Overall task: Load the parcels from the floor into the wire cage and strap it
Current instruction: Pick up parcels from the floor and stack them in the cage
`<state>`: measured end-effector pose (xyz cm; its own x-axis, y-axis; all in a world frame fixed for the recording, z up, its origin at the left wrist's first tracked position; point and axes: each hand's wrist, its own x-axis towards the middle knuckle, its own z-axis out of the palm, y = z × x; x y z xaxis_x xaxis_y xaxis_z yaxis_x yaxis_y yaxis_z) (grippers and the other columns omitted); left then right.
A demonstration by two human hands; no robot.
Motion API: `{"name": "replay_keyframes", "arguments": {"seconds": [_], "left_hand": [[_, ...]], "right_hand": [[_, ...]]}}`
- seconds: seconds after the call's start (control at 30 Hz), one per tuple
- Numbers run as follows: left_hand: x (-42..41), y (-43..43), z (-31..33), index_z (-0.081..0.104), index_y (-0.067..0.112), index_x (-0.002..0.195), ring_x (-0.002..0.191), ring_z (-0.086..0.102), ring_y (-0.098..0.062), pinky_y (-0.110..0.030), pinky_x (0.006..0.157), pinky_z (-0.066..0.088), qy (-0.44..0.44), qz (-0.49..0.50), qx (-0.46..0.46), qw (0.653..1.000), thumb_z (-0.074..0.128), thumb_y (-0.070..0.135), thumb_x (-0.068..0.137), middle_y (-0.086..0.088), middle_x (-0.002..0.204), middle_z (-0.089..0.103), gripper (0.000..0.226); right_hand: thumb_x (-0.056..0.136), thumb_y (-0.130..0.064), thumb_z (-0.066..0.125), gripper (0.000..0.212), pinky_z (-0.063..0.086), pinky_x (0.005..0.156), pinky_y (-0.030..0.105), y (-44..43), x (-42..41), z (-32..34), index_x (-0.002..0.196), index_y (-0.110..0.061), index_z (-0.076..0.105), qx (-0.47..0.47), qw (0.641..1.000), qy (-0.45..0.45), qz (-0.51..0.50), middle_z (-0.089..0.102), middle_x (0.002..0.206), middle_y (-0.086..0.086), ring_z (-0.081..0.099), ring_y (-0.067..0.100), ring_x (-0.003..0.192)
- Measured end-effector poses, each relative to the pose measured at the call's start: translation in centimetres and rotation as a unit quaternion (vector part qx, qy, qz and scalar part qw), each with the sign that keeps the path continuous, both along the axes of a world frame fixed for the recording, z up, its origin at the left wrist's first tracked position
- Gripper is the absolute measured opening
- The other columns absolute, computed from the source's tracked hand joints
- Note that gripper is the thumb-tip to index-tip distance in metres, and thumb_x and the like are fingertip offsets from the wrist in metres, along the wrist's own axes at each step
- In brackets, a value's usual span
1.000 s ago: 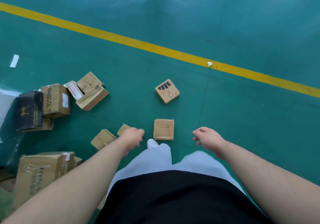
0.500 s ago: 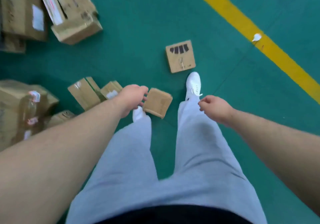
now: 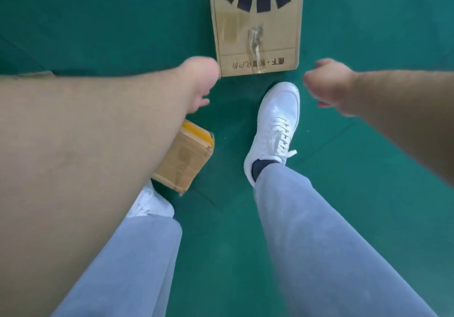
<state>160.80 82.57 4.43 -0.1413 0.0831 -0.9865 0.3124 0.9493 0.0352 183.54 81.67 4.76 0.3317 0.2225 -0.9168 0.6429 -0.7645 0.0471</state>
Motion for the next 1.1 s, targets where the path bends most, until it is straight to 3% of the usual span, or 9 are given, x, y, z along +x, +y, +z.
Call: {"name": "replay_keyframes", "arguments": {"seconds": [0.07,0.13,0.23,0.33,0.53,0.73,0.87,1.0,1.1], "left_hand": [[0.3,0.5,-2.0,0.041,0.014,0.151,0.144,0.043,-0.028,-0.047,0.115,0.043,-0.028,0.013,0.0,1.0,0.045,0.007,0.101,-0.008,0.162,0.037,0.05],[0.2,0.9,-2.9,0.038,0.017,0.153,0.143,0.042,-0.028,-0.047,0.114,0.044,-0.04,0.013,0.004,0.999,0.05,0.006,0.098,-0.004,0.163,0.034,0.057],[-0.2,0.3,-1.4,0.04,0.024,0.147,0.134,0.047,-0.026,-0.044,0.109,0.046,-0.03,0.007,0.025,0.999,0.06,0.017,0.095,0.0,0.152,0.045,0.056],[-0.7,-0.4,3.8,0.04,0.03,0.127,0.11,0.058,-0.021,-0.044,0.108,0.045,0.004,0.092,0.046,0.995,0.065,0.036,0.094,0.008,0.116,0.055,0.041],[-2.7,-2.9,22.3,0.044,0.029,0.11,0.103,0.068,-0.027,-0.045,0.085,0.06,0.083,0.227,0.028,0.97,0.075,0.059,0.071,-0.006,0.122,0.059,0.057],[-4.3,-4.7,42.9,0.053,0.028,0.128,0.107,0.071,-0.021,-0.038,0.071,0.06,0.063,0.309,0.024,0.949,0.075,0.069,0.061,0.0,0.126,0.069,0.082],[-3.8,-5.0,53.1,0.052,0.027,0.133,0.099,0.075,-0.02,-0.035,0.071,0.056,0.02,0.315,0.049,0.948,0.07,0.063,0.085,-0.001,0.119,0.073,0.063],[-2.8,-6.5,60.4,0.048,0.024,0.128,0.078,0.076,-0.014,-0.028,0.059,0.055,-0.011,0.345,0.116,0.932,0.067,0.056,0.092,-0.003,0.117,0.072,0.052],[-3.7,-9.5,64.2,0.048,0.022,0.128,0.089,0.072,-0.019,-0.03,0.064,0.056,-0.004,0.376,0.167,0.912,0.069,0.057,0.091,-0.004,0.118,0.069,0.055]], "right_hand": [[0.099,-0.018,0.047,0.066,0.055,0.092,0.037,0.3,-0.1,-2.6,0.16,-0.035,0.027,-0.001,0.996,0.032,-0.08,0.047,0.149,-0.001,0.057,0.023,0.124],[0.095,-0.013,0.053,0.067,0.053,0.096,0.04,0.4,-0.7,-4.1,0.153,-0.043,0.037,-0.004,0.987,0.086,-0.137,0.049,0.147,-0.008,0.052,0.02,0.129],[0.093,-0.029,0.061,0.05,0.054,0.098,0.043,0.5,-1.7,-2.8,0.141,-0.029,0.047,0.019,0.978,0.105,-0.177,0.053,0.134,-0.003,0.055,0.02,0.12],[0.092,-0.055,0.058,0.049,0.053,0.098,0.046,0.0,-2.5,2.2,0.129,-0.025,0.048,0.026,0.961,0.124,-0.246,0.054,0.128,-0.003,0.058,0.02,0.113],[0.094,-0.045,0.066,0.038,0.06,0.089,0.051,-2.0,-4.4,20.1,0.126,-0.026,0.058,-0.063,0.869,0.249,-0.423,0.065,0.122,0.007,0.072,0.027,0.103],[0.096,-0.039,0.066,0.037,0.061,0.082,0.039,-0.8,-3.5,39.0,0.126,-0.018,0.057,-0.078,0.871,0.326,-0.359,0.065,0.126,0.01,0.074,0.026,0.1],[0.097,-0.035,0.067,0.02,0.061,0.076,0.036,2.9,-2.6,49.0,0.098,-0.021,0.052,-0.015,0.9,0.345,-0.267,0.068,0.114,0.008,0.072,0.023,0.087],[0.097,-0.037,0.065,0.018,0.06,0.082,0.038,4.4,-2.9,56.5,0.103,-0.023,0.055,0.045,0.91,0.355,-0.21,0.064,0.116,0.008,0.068,0.023,0.095],[0.098,-0.038,0.064,0.019,0.056,0.09,0.041,3.7,-4.7,60.4,0.107,-0.023,0.057,0.062,0.914,0.367,-0.165,0.063,0.119,0.009,0.067,0.025,0.097]]}}
